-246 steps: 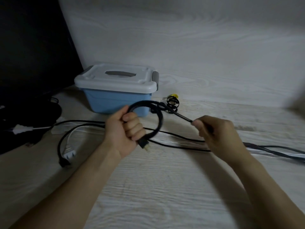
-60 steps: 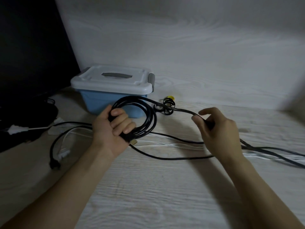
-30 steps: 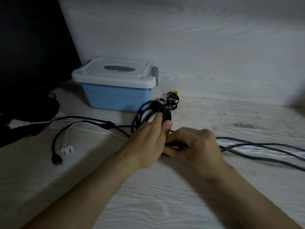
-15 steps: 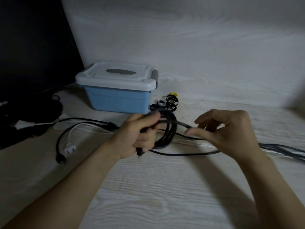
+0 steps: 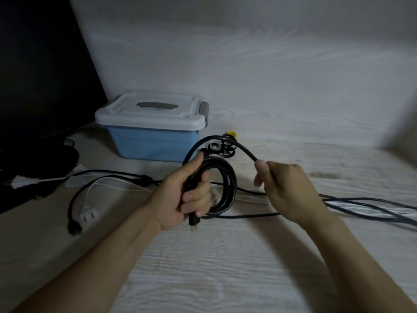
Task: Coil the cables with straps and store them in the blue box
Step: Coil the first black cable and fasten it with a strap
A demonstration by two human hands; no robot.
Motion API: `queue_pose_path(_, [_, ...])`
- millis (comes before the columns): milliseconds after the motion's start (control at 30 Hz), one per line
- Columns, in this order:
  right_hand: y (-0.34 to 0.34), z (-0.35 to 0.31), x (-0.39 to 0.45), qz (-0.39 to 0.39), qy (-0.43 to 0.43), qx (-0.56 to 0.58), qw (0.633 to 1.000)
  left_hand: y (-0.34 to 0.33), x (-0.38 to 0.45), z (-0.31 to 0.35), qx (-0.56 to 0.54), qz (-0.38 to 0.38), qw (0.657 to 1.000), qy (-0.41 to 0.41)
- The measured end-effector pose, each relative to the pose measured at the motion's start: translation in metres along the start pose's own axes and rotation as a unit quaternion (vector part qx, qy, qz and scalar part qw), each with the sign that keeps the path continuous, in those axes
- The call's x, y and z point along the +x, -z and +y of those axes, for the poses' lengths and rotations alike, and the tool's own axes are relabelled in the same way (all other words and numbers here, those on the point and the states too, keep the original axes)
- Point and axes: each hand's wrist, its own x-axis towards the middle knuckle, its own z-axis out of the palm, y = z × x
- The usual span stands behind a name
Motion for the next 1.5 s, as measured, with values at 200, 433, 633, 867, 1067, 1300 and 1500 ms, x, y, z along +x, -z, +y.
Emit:
queue_pose_path(200, [-0.006,0.001,-0.002,-0.057,-0.024,-0.001,0.998,-0.009,0.002,0.002,0.022,0.195,0.977,-0.078])
queue_pose_path(433, [-0.018,0.001,-0.003,-0.068,-0.046,0.001,0.997,-0.012,0.002,0.003,-0.055,0.188,0.977,-0.081])
queue_pose_path(633, [-0.018,-0.001,-0.003,-0.013,-0.044,-0.019,0.999,-0.003,0.000,0.014,-0.191,0.203,0.952,-0.125])
queue_pose_path(867, [0.012,0.010,0.005,0.063,-0.037,-0.013,0.997,0.010,0.003,0.026,-0.211,0.258,0.924,-0.190])
queue_pose_path(1067, [-0.003,0.011,0.005,0.059,-0.043,-0.076,0.994,0.001,0.006,0.009,-0.071,0.218,0.968,-0.105])
queue_pose_path(1300, [-0.009,0.018,0.007,0.020,-0.113,-0.103,0.988,-0.004,-0.004,0.013,-0.058,0.048,0.997,-0.011])
queue_pose_path(1500, [0.016,0.028,0.012,0.109,-0.217,-0.092,0.966,0.003,-0.007,0.023,-0.018,-0.005,1.000,-0.003])
